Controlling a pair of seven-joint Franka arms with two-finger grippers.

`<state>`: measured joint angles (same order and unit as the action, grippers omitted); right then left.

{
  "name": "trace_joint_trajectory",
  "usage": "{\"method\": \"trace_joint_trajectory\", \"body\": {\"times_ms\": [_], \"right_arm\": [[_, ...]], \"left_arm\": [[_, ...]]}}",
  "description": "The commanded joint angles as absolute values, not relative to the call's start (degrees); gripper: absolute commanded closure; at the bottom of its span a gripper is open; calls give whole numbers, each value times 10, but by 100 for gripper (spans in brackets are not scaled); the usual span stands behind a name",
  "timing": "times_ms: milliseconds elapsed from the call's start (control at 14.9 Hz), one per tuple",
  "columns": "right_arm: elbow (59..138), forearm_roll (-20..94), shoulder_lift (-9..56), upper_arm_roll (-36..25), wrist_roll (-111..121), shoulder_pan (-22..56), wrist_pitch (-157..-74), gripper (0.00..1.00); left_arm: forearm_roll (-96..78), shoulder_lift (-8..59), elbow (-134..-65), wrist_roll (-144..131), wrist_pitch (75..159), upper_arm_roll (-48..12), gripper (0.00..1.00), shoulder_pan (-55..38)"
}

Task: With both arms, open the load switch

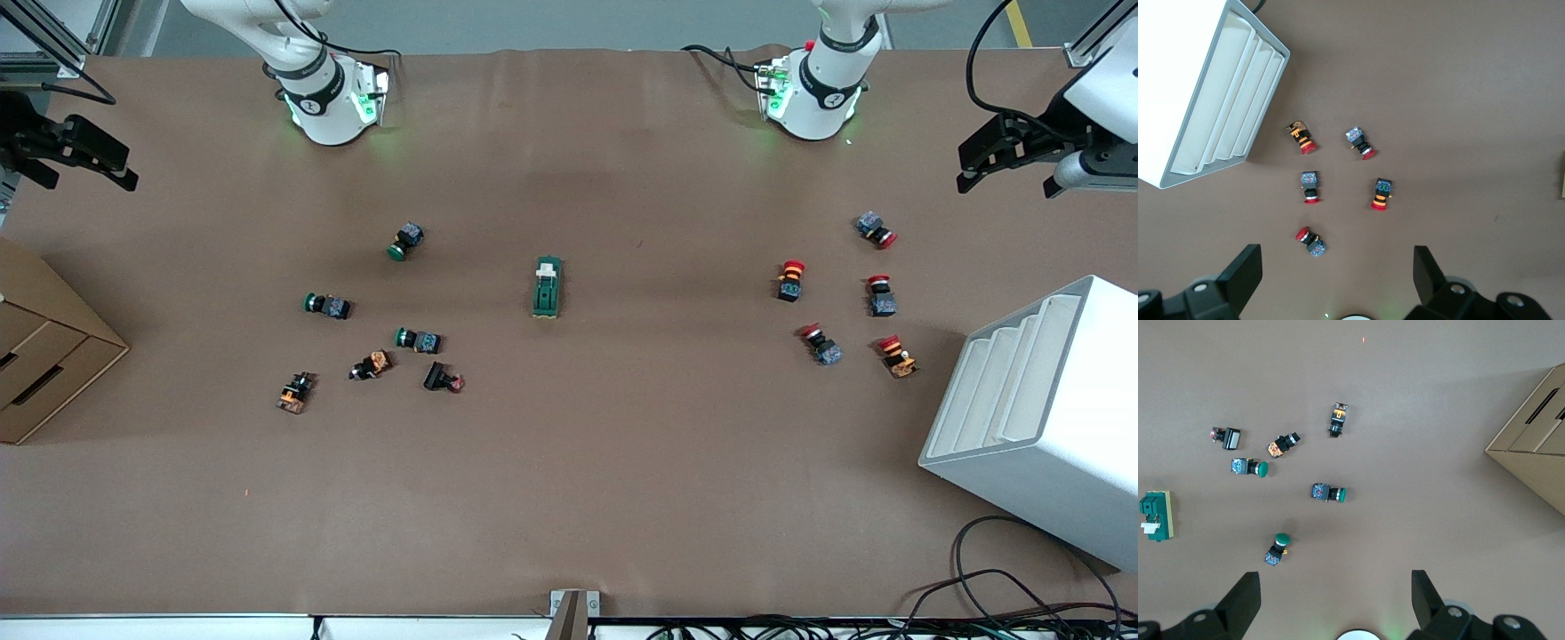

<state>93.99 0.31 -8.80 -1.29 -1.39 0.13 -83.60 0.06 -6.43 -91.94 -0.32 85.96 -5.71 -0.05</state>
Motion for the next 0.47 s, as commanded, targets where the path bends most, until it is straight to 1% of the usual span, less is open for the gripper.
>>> {"method": "trace_joint_trajectory", "body": {"times_ms": [0, 134, 403], "right_arm": [[892, -4, -56, -13, -14, 5, -801, 0], [863, -6, -34, -13, -14, 5, -780, 0], [863, 3, -33, -13, -16, 3, -762, 0]], "left_arm": [[-7, -78, -927, -23, 861, -55, 0, 1], [-7, -77, -925, -26, 861, -54, 0, 1], [-9, -76, -919, -27, 861, -53, 0, 2]]}}
